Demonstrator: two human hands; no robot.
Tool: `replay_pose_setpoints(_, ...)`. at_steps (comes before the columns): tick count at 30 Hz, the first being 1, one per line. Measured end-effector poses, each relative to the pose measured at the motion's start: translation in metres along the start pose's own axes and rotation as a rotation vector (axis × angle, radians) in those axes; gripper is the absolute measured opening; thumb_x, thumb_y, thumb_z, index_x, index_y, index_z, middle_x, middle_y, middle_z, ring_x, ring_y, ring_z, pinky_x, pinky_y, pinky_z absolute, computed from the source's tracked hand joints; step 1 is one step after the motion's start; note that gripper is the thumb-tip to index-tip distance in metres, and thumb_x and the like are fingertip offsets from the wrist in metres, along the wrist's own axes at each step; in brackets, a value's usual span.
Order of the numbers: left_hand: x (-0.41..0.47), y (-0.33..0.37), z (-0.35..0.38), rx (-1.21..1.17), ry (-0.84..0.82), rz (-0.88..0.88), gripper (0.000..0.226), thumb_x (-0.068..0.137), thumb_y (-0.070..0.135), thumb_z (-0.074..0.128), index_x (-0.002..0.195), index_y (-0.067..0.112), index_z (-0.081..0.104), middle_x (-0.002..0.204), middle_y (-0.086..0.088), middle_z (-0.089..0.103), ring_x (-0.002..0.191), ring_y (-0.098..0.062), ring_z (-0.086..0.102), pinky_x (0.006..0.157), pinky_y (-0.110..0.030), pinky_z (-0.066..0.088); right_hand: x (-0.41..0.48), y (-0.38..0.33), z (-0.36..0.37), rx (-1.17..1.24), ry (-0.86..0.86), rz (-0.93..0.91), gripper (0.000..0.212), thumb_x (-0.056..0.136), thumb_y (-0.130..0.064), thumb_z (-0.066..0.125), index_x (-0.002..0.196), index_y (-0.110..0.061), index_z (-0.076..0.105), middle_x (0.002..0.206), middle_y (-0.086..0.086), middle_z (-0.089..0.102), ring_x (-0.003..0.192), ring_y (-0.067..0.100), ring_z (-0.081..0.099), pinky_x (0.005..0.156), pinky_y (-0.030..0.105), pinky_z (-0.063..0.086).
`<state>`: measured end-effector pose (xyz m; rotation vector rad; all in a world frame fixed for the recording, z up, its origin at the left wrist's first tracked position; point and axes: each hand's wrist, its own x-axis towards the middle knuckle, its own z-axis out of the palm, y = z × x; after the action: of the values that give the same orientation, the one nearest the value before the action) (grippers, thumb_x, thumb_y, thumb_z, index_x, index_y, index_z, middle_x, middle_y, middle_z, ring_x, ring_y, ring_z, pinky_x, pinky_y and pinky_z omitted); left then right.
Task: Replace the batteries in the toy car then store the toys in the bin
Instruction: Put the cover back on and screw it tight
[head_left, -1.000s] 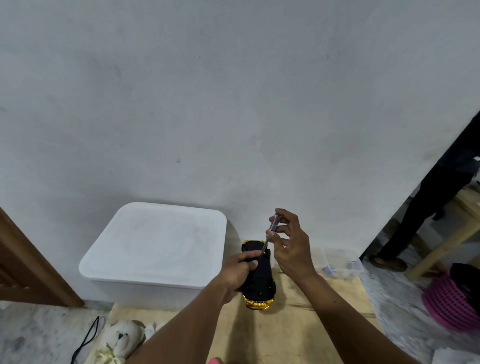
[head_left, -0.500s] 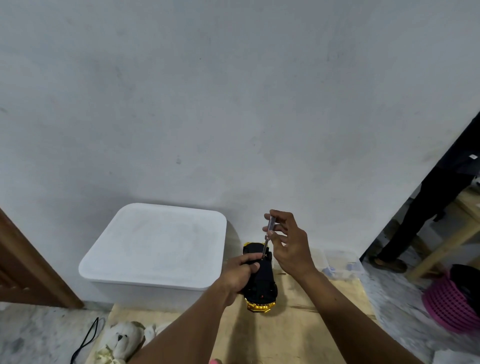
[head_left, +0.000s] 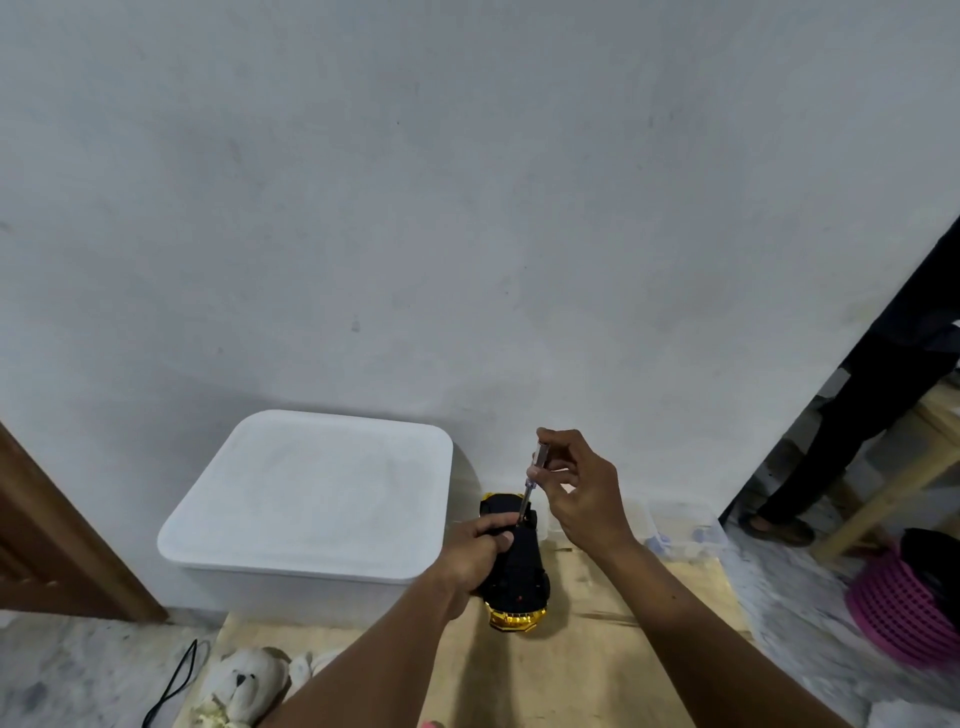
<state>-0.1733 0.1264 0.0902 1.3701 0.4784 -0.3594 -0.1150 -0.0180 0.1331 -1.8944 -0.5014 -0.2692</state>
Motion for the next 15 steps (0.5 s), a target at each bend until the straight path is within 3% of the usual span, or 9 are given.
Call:
replay_pose_setpoints(4,0.0006,-0.0011,0.0011,0.007,-0.012,0.0,0.03,0.098,0.011,0.056,0.106,0.035,0.072,0.115,-0.007,0.07,0.097,-0.024,0.07,0.054,-0.023,0.055,0.0009,-0.0011,-0.0007,0.05,-0.06,0.039,0.047,0.087,0.007,0.064,0.122,-0.024,0.058,0.109,-0.003,0.07,0.1,0.013,0.069,0.088,0.035,0.059)
replay_pose_setpoints(8,0.0024,-0.002,0.002,-0.014,-0.003,0.007,0.031,0.097,0.009,0.056,0.104,0.034,0.073,0.113,-0.007,0.072,0.095,-0.024,0.071,0.055,-0.025,0.056,0.002,-0.0041,0.0003,0.01,-0.038,0.026,0.046,0.087,0.004,0.066,0.118,-0.029,0.058,0.099,-0.004,0.07,0.088,0.014,0.069,0.079,0.037,0.061)
replay_pose_setpoints(11,0.0025,-0.0023,0.0012,-0.02,0.005,0.015,0.03,0.097,0.009,0.056,0.103,0.034,0.073,0.113,-0.007,0.072,0.096,-0.025,0.071,0.057,-0.025,0.056,0.0001,-0.0037,0.001,-0.016,0.007,-0.011,0.048,0.083,0.002,0.072,0.115,-0.032,0.059,0.094,-0.006,0.068,0.084,0.011,0.066,0.078,0.031,0.061)
replay_pose_setpoints(15,0.002,-0.0027,0.0004,-0.019,0.003,0.009,0.03,0.097,0.011,0.057,0.104,0.035,0.073,0.114,-0.007,0.071,0.098,-0.026,0.071,0.059,-0.027,0.056,-0.002,-0.0021,-0.0007,0.014,-0.032,0.005,0.048,0.087,0.001,0.069,0.123,-0.028,0.055,0.109,-0.005,0.068,0.097,0.01,0.068,0.087,0.025,0.057)
